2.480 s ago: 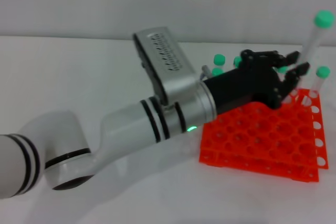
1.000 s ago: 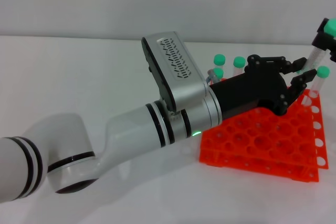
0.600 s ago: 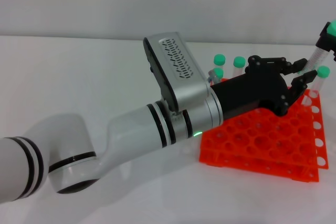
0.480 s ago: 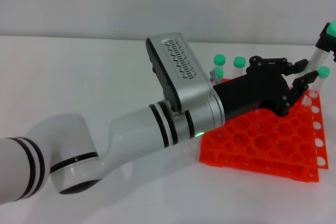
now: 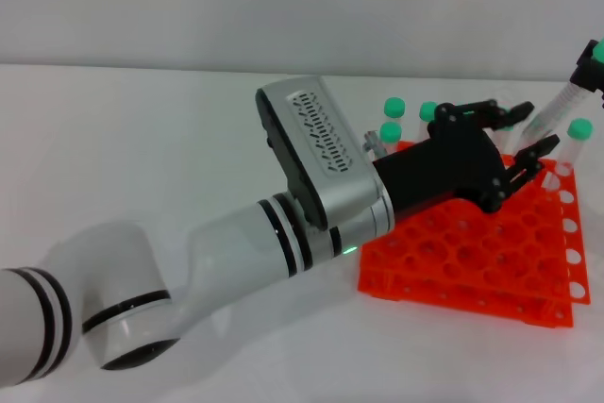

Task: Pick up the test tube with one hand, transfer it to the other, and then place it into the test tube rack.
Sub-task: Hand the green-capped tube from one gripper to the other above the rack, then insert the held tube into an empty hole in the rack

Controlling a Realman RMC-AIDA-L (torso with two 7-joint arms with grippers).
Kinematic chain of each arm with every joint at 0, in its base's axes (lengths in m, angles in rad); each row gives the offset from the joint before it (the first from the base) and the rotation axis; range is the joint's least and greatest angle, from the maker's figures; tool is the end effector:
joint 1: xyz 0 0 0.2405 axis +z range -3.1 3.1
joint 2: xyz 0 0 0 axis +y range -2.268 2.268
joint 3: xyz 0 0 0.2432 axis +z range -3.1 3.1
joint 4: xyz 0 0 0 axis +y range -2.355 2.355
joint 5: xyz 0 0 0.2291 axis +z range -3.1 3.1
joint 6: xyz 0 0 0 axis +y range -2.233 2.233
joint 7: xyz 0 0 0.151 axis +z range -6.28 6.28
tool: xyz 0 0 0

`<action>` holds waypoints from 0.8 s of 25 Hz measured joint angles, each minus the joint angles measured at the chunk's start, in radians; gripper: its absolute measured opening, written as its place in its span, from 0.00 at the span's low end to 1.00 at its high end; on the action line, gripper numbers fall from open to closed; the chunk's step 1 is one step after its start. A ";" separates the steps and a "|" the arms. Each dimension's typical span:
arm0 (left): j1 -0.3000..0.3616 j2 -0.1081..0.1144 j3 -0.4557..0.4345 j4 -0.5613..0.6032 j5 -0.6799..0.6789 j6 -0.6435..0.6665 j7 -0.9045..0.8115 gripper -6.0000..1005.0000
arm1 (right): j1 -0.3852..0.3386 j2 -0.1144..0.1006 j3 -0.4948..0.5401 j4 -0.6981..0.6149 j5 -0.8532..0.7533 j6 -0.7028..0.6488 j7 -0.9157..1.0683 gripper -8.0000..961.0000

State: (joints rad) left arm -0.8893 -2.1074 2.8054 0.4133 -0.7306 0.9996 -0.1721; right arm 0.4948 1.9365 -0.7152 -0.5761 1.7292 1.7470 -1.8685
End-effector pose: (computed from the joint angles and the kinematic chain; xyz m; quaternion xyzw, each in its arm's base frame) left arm -0.0936 0.3531 -0.1574 -0.8962 0.0198 -0.3644 0.2523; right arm 0.2365 0.3505 0.0991 -0.8554 0.1111 0.4609 0.2087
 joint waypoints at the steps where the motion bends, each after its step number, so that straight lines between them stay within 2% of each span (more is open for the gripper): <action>1: 0.007 0.000 -0.006 0.003 0.000 0.000 0.017 0.25 | 0.000 0.001 0.001 0.000 0.001 0.000 0.000 0.25; 5: 0.049 0.000 -0.015 0.015 -0.002 0.002 0.102 0.25 | -0.003 0.001 0.004 0.001 0.020 -0.007 0.000 0.25; 9: 0.141 0.000 -0.048 0.027 -0.013 0.052 0.174 0.44 | -0.001 0.002 0.005 -0.002 0.026 -0.048 -0.004 0.25; 13: 0.284 0.002 -0.174 0.033 -0.032 0.145 0.170 0.59 | 0.015 0.013 -0.003 -0.006 0.020 -0.115 -0.018 0.21; 15: 0.357 0.007 -0.234 0.029 -0.058 0.210 0.145 0.66 | 0.033 0.029 -0.009 -0.006 0.003 -0.155 -0.041 0.22; 19: 0.462 0.011 -0.306 -0.014 -0.128 0.305 0.130 0.80 | 0.076 0.074 -0.026 -0.001 -0.032 -0.247 -0.113 0.23; 20: 0.478 0.011 -0.314 -0.024 -0.153 0.314 0.130 0.84 | 0.083 0.076 -0.038 0.006 -0.031 -0.261 -0.124 0.23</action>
State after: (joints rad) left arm -0.4111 -2.0963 2.4915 0.3896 -0.8836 1.3135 -0.0425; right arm 0.5773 2.0122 -0.7533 -0.5705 1.6977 1.4857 -1.9928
